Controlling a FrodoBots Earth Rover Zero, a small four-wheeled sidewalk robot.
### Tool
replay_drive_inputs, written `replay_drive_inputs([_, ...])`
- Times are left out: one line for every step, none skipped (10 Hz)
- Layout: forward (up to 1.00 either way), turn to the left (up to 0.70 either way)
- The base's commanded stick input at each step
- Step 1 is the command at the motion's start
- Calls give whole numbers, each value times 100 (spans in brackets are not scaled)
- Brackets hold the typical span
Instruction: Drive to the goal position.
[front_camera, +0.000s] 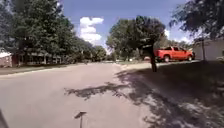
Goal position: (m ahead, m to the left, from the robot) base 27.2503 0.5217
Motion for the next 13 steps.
replay_drive_inputs([100,0])
replay_drive_inputs([100,0])
replay_drive_inputs([100,0])
replay_drive_inputs([100,0])
replay_drive_inputs([100,3])
replay_drive_inputs([100,3])
replay_drive_inputs([100,3])
replay_drive_inputs([100,3])
replay_drive_inputs([100,3])
replay_drive_inputs([100,3])
replay_drive_inputs([100,3])
replay_drive_inputs([100,3])
replay_drive_inputs([100,3])
